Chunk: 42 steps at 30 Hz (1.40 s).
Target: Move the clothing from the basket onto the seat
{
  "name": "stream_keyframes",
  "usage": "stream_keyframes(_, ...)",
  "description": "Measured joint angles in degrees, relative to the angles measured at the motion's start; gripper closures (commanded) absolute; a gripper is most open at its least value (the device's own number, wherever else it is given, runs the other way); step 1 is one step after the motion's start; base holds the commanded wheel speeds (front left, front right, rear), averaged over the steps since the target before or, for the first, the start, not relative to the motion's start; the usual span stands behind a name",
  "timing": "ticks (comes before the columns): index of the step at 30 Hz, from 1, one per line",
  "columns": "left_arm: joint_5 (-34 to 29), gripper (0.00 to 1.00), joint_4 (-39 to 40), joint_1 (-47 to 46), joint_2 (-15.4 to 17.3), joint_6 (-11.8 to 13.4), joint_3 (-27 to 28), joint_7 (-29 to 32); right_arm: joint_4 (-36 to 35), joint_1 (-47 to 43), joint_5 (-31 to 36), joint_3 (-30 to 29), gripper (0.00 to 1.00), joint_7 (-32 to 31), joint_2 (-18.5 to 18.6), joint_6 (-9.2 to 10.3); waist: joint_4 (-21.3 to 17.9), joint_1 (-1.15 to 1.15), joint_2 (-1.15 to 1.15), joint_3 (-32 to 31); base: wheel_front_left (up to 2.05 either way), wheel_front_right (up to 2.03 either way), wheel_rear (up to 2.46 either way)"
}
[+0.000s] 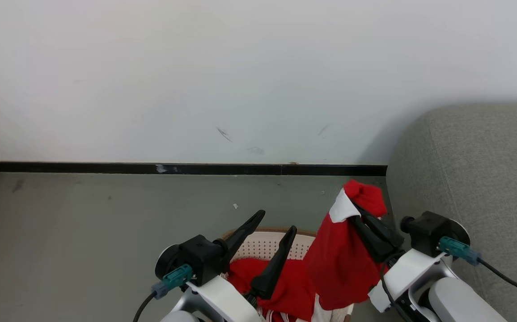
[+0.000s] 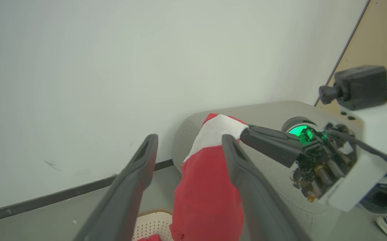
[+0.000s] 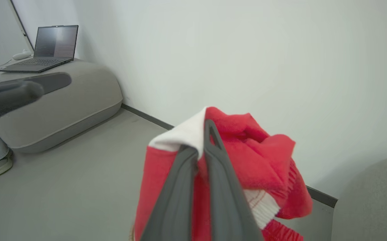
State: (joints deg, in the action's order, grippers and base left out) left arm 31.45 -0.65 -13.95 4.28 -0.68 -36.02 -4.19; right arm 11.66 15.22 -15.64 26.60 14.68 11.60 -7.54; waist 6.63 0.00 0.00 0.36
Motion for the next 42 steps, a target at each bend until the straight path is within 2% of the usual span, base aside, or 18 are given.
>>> stream_keyframes(17,-0.4,0.0,1.6,0.5,0.7,-1.3,-1.5,-1.8,-7.3,-6.6,1.2,-7.5,1.0,0.0,0.8,0.0,-5.5,0.0,0.0,1.1,0.0,0.0,0.0)
stream_keyframes(29,-0.8,0.0,1.7,0.8,1.1,-1.8,-1.7,-2.5,-9.9,-10.2,1.7,-12.4,1.0,0.0,1.3,0.0,-9.8,0.0,0.0,1.6,0.0,0.0,0.0)
stream_keyframes(42,-0.8,0.0,1.7,1.8,1.0,-2.0,-1.7,-3.1,-12.3,-11.5,0.8,-13.7,1.0,0.0,1.0,0.0,-14.0,0.0,0.0,1.7,0.0,0.0,0.0)
